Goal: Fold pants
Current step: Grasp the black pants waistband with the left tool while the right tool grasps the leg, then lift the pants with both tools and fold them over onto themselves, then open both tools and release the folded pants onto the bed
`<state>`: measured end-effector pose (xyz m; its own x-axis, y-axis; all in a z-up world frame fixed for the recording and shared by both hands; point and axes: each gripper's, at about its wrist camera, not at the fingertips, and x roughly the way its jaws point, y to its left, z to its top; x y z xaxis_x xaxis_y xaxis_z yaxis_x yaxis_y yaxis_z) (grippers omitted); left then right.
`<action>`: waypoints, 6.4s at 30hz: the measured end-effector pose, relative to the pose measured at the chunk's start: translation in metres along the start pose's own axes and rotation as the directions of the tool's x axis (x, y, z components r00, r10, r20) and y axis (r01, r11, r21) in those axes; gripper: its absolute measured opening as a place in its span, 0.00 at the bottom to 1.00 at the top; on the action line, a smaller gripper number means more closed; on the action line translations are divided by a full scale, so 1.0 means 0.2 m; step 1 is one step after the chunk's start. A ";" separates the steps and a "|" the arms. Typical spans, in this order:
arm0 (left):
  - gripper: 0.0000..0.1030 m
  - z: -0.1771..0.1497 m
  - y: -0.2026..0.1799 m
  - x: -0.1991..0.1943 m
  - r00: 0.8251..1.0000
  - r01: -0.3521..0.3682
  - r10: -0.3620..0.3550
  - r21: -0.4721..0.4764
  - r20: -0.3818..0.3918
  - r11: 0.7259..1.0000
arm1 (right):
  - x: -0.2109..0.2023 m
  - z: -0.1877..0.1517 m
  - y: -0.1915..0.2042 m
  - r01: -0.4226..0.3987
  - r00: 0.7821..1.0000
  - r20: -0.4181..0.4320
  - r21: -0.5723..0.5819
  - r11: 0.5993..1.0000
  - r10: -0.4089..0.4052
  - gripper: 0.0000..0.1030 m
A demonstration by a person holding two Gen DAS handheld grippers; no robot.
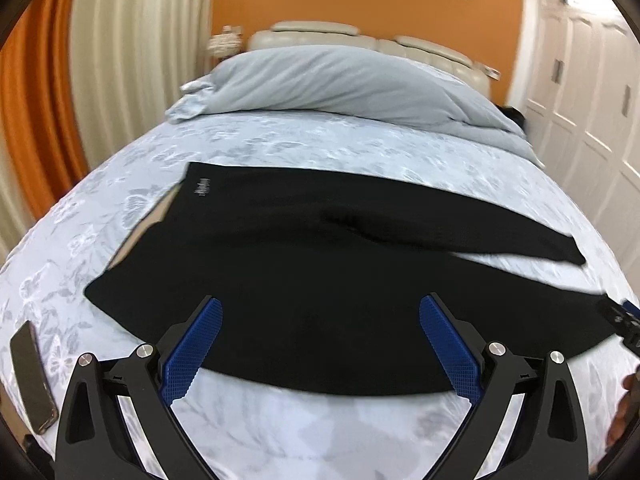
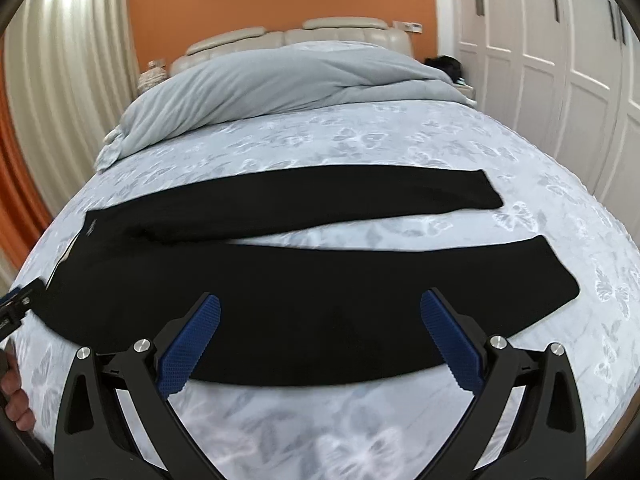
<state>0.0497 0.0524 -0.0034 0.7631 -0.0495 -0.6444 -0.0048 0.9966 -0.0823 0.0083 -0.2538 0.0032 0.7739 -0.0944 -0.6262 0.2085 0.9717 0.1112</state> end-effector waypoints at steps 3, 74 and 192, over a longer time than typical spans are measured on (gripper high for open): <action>0.95 0.05 0.01 0.03 0.997 -0.071 0.070 0.044 0.023 0.997 | 0.07 0.08 -0.06 0.029 0.999 -0.030 0.008 1.000 -0.029 0.95; 0.52 -0.10 1.11 0.56 0.861 0.180 -0.505 -0.890 -0.064 0.420 | 0.32 -0.06 -1.07 -0.173 0.949 -0.113 0.592 0.787 0.294 0.81; 0.76 -0.14 0.70 0.49 0.890 -0.215 0.083 -0.253 -0.447 0.943 | 0.58 0.19 0.72 -0.483 0.860 -0.280 -0.172 0.859 0.428 0.30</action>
<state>0.1053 0.1861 -0.1002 0.3898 0.0095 -0.9208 -0.3320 0.9342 -0.1309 0.1510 -0.1333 -0.0239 0.5870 0.3951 -0.7066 -0.2977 0.9170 0.2654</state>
